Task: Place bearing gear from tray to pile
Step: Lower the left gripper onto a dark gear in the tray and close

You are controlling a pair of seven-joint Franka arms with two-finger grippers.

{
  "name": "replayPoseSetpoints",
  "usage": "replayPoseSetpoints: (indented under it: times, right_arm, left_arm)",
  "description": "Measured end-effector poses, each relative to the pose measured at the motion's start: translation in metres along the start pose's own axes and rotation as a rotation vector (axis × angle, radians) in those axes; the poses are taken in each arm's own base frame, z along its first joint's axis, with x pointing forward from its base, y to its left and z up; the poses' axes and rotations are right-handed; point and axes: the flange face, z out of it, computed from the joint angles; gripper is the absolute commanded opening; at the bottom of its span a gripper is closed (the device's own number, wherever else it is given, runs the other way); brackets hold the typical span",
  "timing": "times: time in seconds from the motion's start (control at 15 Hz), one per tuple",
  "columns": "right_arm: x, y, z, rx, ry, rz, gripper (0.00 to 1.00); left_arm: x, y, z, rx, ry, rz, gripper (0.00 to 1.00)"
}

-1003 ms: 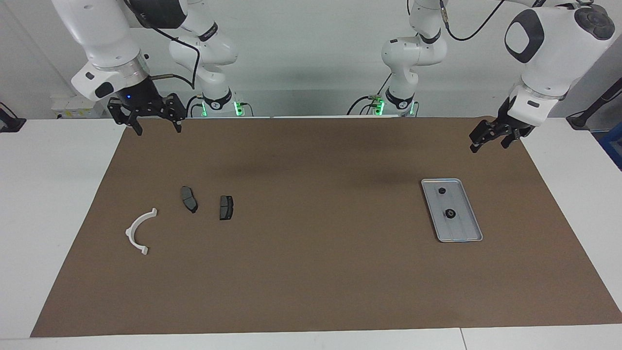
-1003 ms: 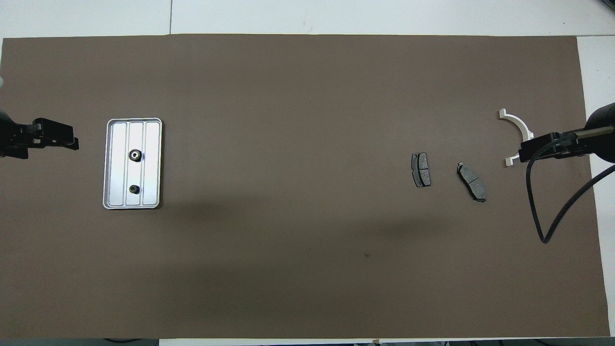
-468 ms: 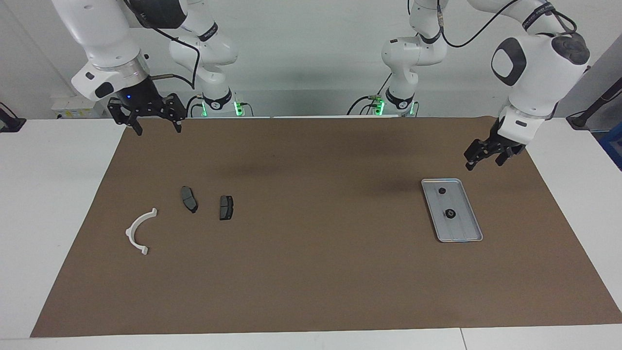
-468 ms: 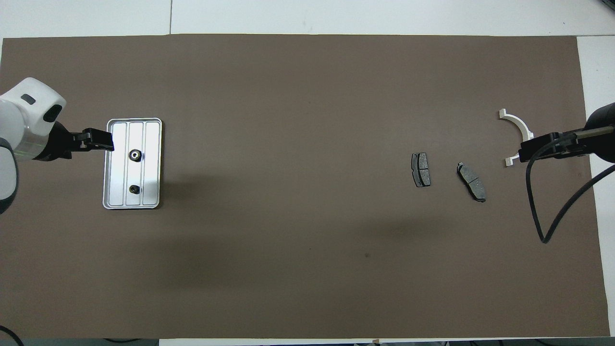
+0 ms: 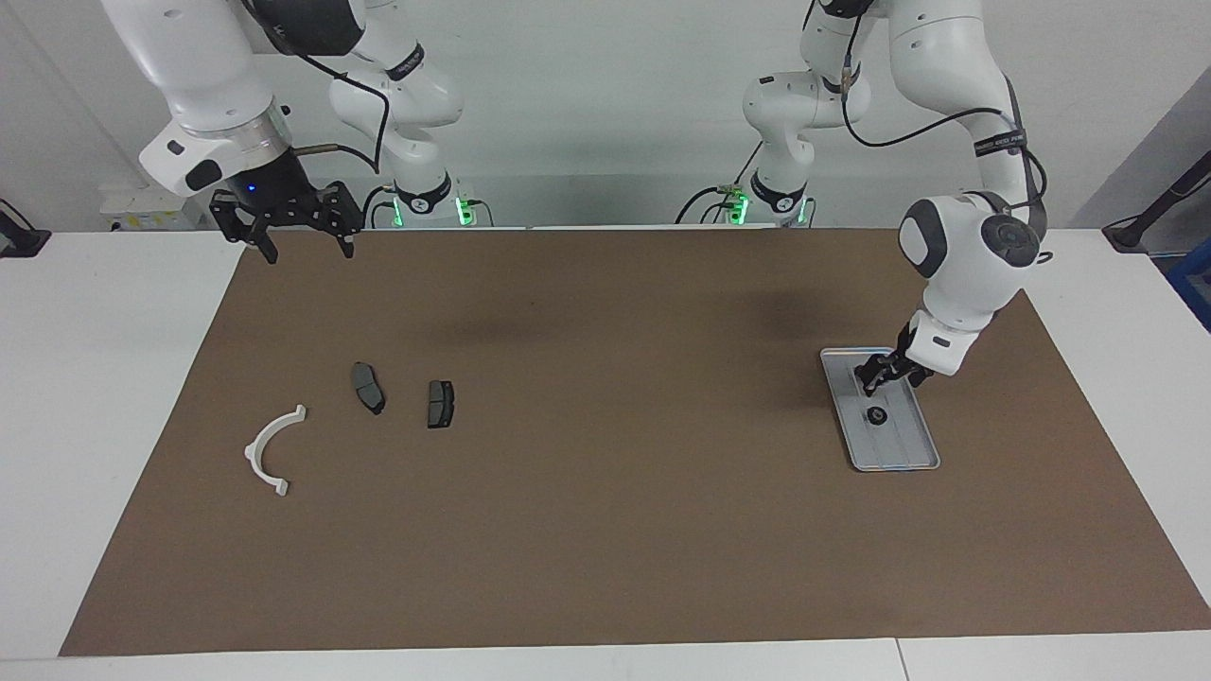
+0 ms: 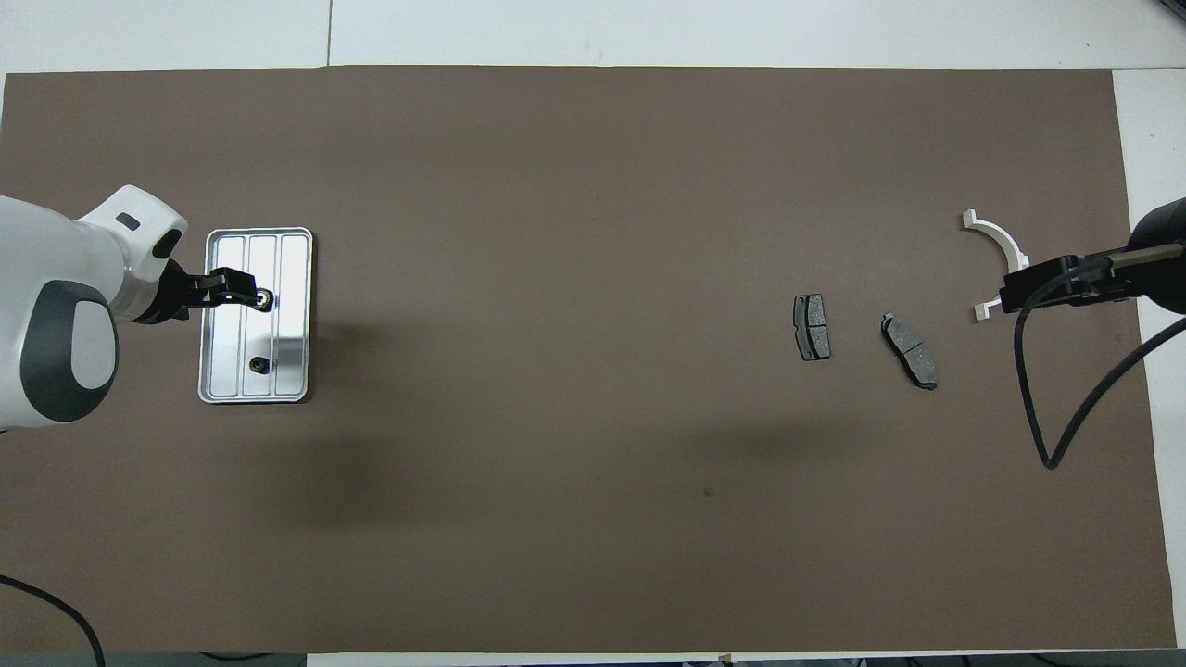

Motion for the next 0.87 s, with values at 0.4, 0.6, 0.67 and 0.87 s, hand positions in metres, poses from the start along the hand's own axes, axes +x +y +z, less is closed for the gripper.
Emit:
replayPoseSetpoints:
  times: [0.4,0.6,0.67,0.87]
  right_arm:
    - [0.0,0.0,0.0,0.0,0.0,0.0,1.0]
    - [0.0,0.0,0.0,0.0,0.0,0.0,1.0]
    - [0.0,0.0,0.0,0.0,0.0,-0.001,1.0]
    - [0.0,-0.001,0.0,0.0,0.0,-0.001,1.0]
  left_arm:
    - [0.011,0.005,0.023,0.002,-0.014,-0.019,0.81]
    - [0.015,0.005,0.03,0.001,-0.003,-0.02,0.81]
    - [0.015,0.005,0.033,0.001,-0.002,-0.02,0.81]
    - [0.017,0.005,0.039,0.001,0.0,-0.022,0.81]
